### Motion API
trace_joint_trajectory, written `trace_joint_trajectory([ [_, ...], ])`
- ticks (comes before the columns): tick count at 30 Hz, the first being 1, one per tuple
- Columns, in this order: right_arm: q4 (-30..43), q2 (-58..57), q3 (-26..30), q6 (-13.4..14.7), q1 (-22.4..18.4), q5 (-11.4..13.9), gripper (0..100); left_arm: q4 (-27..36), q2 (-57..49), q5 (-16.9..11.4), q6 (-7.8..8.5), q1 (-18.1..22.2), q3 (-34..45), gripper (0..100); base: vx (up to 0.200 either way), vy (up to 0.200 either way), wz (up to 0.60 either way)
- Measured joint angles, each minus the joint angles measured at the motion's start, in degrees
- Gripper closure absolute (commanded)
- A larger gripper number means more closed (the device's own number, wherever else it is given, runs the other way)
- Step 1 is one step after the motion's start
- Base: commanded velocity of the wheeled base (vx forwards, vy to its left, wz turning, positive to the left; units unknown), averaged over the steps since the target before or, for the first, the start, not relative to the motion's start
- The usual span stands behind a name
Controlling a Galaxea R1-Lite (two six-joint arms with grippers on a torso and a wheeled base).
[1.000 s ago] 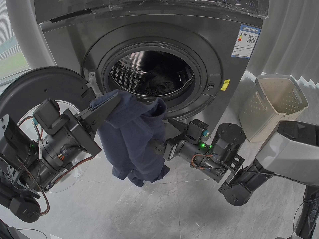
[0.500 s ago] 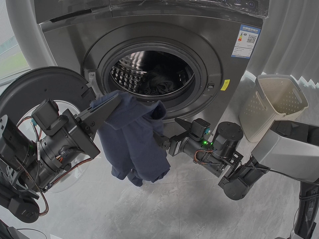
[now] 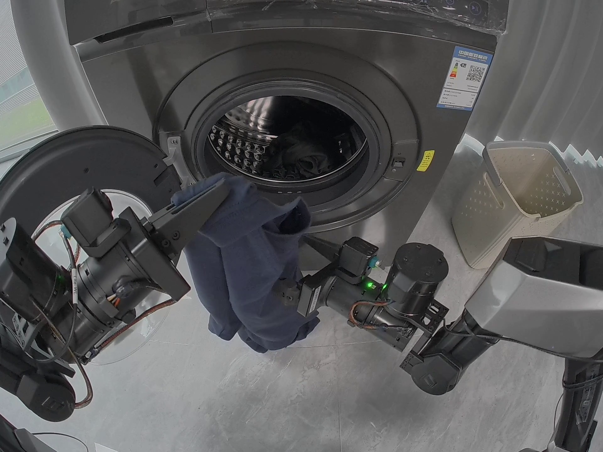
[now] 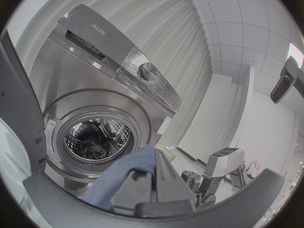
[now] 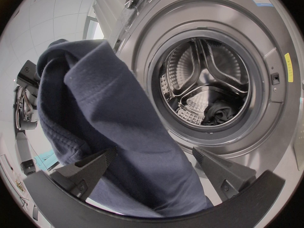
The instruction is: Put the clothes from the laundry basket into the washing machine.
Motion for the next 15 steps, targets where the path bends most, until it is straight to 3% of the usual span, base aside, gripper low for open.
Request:
trace_joint_trajectory([
  [15, -0.5, 2.1, -4.0, 0.0, 1.1, 0.1, 0, 0.0, 0.2, 0.0, 0.00, 0.0, -0.1, 100, 0.000, 0.000, 0.00],
])
